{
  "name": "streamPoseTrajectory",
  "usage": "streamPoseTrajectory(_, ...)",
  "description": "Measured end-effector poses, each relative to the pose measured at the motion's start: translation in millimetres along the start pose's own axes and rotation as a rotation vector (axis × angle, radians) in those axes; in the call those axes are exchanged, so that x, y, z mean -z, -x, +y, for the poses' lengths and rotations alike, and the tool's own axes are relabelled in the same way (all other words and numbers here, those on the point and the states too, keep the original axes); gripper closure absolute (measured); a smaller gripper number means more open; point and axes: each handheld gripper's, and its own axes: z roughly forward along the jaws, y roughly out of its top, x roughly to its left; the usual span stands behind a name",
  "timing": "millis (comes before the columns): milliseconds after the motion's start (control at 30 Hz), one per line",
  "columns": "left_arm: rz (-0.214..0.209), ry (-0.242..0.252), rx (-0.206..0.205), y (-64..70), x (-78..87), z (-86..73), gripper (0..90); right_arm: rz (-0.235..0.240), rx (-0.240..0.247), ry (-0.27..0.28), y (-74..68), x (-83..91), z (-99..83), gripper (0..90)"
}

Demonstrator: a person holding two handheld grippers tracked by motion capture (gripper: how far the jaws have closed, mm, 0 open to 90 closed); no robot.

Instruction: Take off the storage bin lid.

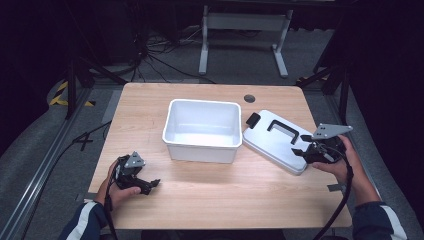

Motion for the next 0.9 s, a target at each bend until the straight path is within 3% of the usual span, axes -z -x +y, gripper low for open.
streamPoseTrajectory(533, 0.000, 0.000, 0.002, 0.1, 0.0, 0.0, 0.6, -0.046, -0.008, 0.027, -18.7, 18.8, -34.3, 29.0)
streamPoseTrajectory(900, 0.002, 0.001, -0.003, -0.2, 0.0, 0.1, 0.6, -0.079, -0.026, 0.022, -28.3, 13.4, -70.0, 26.3)
